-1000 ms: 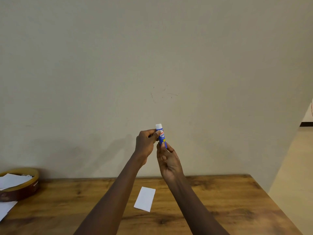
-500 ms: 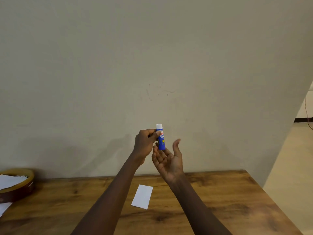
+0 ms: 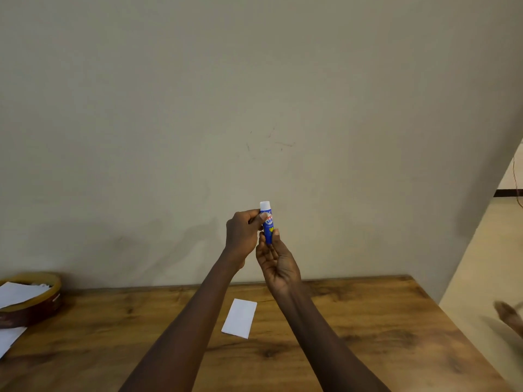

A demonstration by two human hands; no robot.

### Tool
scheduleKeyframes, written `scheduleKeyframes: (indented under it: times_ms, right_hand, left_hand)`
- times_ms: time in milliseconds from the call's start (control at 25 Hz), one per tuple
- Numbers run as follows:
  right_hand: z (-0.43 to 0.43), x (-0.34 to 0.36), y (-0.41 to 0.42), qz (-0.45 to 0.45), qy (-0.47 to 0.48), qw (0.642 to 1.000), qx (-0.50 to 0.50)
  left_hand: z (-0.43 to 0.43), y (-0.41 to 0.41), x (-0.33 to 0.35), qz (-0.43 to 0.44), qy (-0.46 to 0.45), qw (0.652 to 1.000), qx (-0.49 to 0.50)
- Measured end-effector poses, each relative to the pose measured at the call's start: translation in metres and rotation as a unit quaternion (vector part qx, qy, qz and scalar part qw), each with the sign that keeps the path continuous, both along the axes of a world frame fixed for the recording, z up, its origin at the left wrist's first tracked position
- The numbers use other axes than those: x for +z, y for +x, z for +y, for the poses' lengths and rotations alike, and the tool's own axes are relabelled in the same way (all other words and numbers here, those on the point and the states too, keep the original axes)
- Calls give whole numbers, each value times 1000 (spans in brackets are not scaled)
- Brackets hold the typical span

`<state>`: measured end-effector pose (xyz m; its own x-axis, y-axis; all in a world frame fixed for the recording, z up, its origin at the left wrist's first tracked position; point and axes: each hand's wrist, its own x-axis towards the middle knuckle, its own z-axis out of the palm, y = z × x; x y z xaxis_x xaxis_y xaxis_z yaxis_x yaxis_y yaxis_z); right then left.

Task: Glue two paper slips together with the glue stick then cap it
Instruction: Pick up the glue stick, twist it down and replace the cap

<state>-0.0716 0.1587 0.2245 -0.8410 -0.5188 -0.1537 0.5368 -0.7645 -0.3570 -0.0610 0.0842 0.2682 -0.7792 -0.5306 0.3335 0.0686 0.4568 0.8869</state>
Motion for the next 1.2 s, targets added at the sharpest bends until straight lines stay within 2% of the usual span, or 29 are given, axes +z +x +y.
scheduleKeyframes:
  times_ms: [160, 320, 440, 560, 760, 960, 1080, 1200]
  right_hand:
    - [4, 0, -1, 9, 1, 1000, 23]
    - [13, -2, -5, 69, 17, 997, 44]
    - [18, -2, -8, 181, 113, 975, 59]
    - [25, -4, -10, 290, 245, 924, 51]
    - [33, -11, -9, 316, 294, 902, 32]
    - [28, -9, -9, 347, 336, 875, 22]
    - [27, -8, -11, 366, 379, 850, -5]
    - [25, -7, -10, 375, 408, 831, -40]
  left_hand:
    - [-2, 4, 0, 3, 6, 999, -34]
    - [-4, 9, 2, 29, 90, 993, -75]
    - [-3, 12, -2, 32, 124, 988, -88]
    - [-3, 14, -4, 45, 161, 982, -93]
    - [-4, 13, -1, 102, 246, 956, -120]
    - [-1, 8, 0, 91, 164, 973, -132]
    - [-2, 6, 1, 65, 92, 986, -122]
    - [0, 3, 0, 62, 60, 991, -99]
